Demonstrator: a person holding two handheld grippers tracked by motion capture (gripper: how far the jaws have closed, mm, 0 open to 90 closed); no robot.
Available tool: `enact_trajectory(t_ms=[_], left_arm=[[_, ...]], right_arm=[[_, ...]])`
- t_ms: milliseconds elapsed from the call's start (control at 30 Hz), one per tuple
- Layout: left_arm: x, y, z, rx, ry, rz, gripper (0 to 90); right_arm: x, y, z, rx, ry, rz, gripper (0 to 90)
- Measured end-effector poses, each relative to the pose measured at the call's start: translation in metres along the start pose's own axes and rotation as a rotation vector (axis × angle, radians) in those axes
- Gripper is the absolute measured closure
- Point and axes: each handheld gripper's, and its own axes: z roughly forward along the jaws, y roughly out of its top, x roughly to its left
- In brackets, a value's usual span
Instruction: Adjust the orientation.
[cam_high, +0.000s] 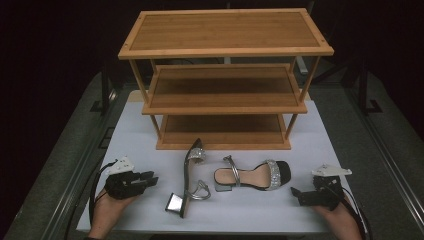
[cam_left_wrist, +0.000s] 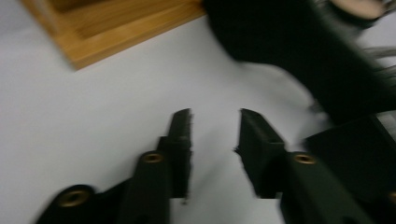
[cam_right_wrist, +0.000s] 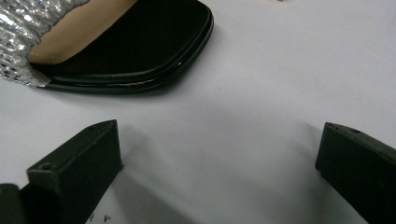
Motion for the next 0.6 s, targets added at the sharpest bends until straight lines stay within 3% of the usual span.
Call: enact_trajectory(t_ms=[33,133,233,500,600], left_arm=[[-0.002,0.002,-0.001,-0.005,-0.010,0.006,70.9],[-0.012,0.011,-0.001,-0.008,-0.061,0.034,81.9],[-0.023,0.019,0.001,-0.005,-0.129,0.054,89.9],[-0.057,0.023,-0.001,-0.012,-0.192,0.130,89.9],[-0.061,0.020,0.000,-0.005,-0.197,0.131,89.9]], right_arm=[[0.000,0.000,0.000,0.000,0.000,0.000,0.0],[0.000,0.000,0.000,-0.001,-0.001,-0.002,0.0],[0.000,0.000,0.000,-0.002,-0.002,-0.001,0.0],[0.000,0.000,0.000,-0.002,-0.003,-0.001,0.0],[0.000,0.000,0.000,-0.002,-0.003,-0.001,0.0]])
